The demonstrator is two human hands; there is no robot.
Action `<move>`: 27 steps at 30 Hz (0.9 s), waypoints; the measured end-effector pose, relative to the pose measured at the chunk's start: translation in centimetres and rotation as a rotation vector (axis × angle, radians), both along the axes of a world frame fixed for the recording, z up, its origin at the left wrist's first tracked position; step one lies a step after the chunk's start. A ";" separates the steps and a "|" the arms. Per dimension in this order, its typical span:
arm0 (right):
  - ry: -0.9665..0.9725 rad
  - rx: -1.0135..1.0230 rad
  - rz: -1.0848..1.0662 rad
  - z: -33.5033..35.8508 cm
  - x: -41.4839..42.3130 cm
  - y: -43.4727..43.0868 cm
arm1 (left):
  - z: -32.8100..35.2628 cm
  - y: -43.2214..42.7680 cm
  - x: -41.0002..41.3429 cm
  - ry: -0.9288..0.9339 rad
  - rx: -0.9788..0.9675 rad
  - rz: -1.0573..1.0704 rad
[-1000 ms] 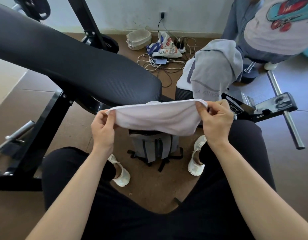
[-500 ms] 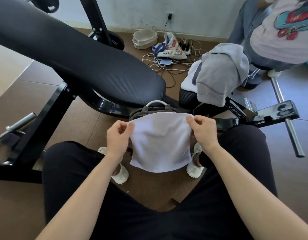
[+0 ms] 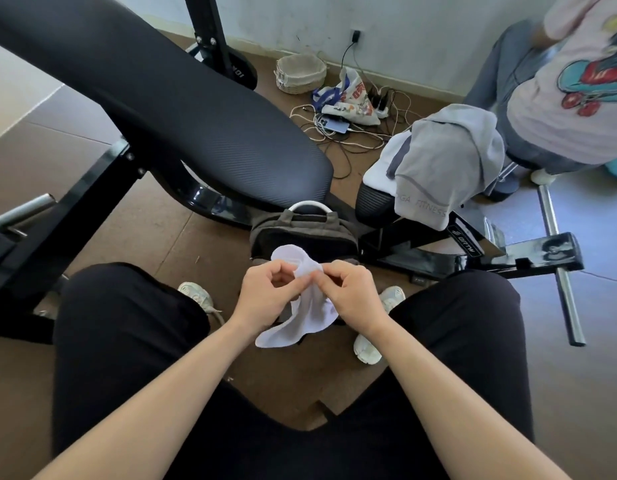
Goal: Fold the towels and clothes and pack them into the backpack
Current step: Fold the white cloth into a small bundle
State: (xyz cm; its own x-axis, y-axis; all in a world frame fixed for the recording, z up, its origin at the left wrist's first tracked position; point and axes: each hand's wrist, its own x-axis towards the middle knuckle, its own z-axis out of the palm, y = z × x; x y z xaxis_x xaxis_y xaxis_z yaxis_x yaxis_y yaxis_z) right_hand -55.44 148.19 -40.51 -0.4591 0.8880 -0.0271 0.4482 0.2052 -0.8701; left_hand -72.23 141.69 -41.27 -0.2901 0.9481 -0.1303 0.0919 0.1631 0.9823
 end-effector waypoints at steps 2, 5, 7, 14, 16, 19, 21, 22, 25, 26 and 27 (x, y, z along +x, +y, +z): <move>-0.013 0.010 0.045 0.3 0.0 0.0 | -0.1 0.0 -0.2 -0.013 -0.011 0.002; -0.030 0.004 0.116 0.3 -0.2 -0.1 | -0.4 -0.1 -0.5 -0.057 -0.011 -0.030; -0.034 0.014 0.137 0.1 -0.3 -0.3 | -0.1 -0.2 -0.5 -0.093 0.011 -0.080; 0.033 -0.093 0.086 -0.5 0.3 0.8 | -0.3 -0.1 -1.3 0.068 0.084 -0.146; 0.077 -0.196 0.083 -0.2 0.8 1.3 | -0.2 0.1 -1.8 0.142 0.114 0.016; 0.197 -0.354 0.057 0.3 1.8 2.2 | -0.1 0.5 -3.2 0.143 -0.005 0.165; 0.331 -0.471 0.068 0.5 2.5 2.7 | -0.5 0.6 -4.6 0.148 -0.124 0.010; 0.397 -0.529 0.068 0.7 2.8 2.9 | -0.8 0.6 -5.2 0.143 -0.170 -0.132; 0.518 -0.632 0.046 1.0 3.5 3.2 | -0.8 0.5 -4.8 0.095 -0.180 -0.470; 0.527 -0.641 0.048 1.1 3.7 3.3 | -0.8 0.5 -4.3 0.071 -0.150 -0.464; 0.530 -0.647 0.053 1.1 3.9 3.4 | -0.8 0.7 -3.9 0.037 -0.125 -0.419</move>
